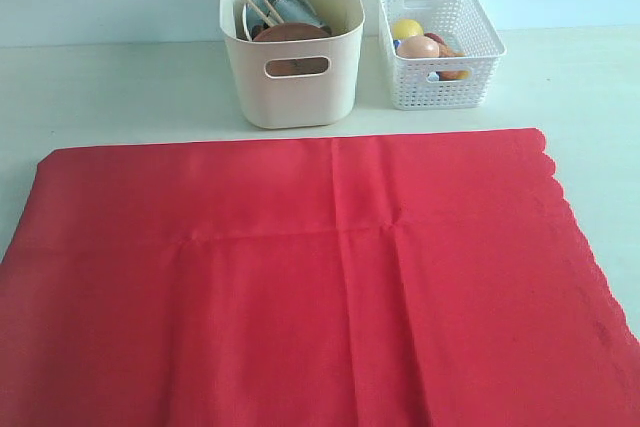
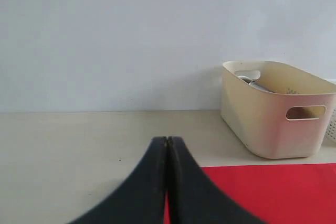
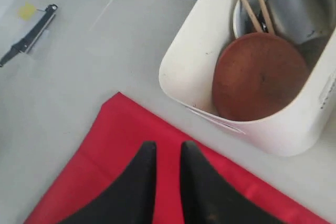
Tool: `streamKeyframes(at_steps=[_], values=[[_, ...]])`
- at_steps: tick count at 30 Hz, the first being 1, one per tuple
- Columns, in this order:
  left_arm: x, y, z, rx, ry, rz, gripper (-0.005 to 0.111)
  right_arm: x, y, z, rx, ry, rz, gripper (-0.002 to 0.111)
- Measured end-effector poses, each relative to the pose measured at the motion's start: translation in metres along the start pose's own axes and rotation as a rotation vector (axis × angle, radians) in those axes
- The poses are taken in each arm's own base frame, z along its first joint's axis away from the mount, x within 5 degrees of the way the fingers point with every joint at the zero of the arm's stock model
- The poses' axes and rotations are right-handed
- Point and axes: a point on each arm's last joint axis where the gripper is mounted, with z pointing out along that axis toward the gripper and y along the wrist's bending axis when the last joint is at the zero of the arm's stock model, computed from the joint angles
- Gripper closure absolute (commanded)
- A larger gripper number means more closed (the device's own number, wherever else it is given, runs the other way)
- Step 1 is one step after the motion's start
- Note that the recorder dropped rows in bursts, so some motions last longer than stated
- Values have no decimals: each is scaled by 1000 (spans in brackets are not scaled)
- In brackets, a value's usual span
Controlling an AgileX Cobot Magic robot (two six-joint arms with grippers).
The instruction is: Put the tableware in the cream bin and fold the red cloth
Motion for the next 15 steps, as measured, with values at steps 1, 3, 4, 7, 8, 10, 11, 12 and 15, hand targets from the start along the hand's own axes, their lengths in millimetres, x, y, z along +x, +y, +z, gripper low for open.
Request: streamKeyframes(at_steps=[1,3,4,7,8,10,11,12,15], values=[[0,0,0,0,0,0,105,-1,4,-5,19,5,-21,91],[0,0,0,0,0,0,105,-5,16,-18,54,0,-63,91],[0,0,0,0,0,0,105,-6,22,-24,69,-5,-82,91],[0,0,0,0,0,0,105,-9,36,-41,130,-13,-138,91],[0,0,0,0,0,0,105,-10,41,-48,158,-15,-155,91],[-1,0,0,-1,-10,-9,105,-11,46,-55,201,-17,-172,91],[-3,0,0,-2,-28,-55,105,-11,49,-61,231,-14,-185,91],[-4,0,0,-2,-44,-119,105,-11,50,-64,252,-18,-187,91],[-10,2,-1,-3,-116,-329,105,-5,52,-71,308,-19,-189,91]])
